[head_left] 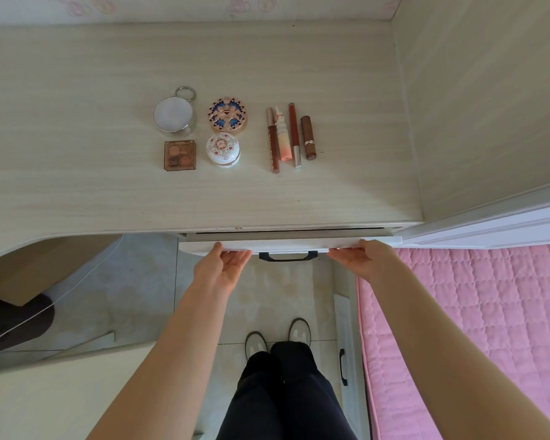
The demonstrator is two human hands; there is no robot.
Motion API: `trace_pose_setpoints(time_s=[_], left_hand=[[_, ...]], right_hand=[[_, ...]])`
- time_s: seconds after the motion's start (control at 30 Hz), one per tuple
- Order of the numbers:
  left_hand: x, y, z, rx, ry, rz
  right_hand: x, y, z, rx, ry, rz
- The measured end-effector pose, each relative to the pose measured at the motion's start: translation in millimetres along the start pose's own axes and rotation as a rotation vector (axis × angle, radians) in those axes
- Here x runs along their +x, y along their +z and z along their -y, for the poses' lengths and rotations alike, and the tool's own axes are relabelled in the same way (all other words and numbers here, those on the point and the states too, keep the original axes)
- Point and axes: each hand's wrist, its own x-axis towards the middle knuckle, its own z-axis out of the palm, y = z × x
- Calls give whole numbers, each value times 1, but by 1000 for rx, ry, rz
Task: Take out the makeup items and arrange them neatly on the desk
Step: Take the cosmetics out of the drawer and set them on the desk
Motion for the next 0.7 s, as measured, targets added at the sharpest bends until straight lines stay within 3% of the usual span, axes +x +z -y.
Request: trace_pose_setpoints(time_s=[0.7], left_hand=[[3, 21, -3, -30, 78, -11]], right_hand=[[10, 12, 13, 98, 62, 6]])
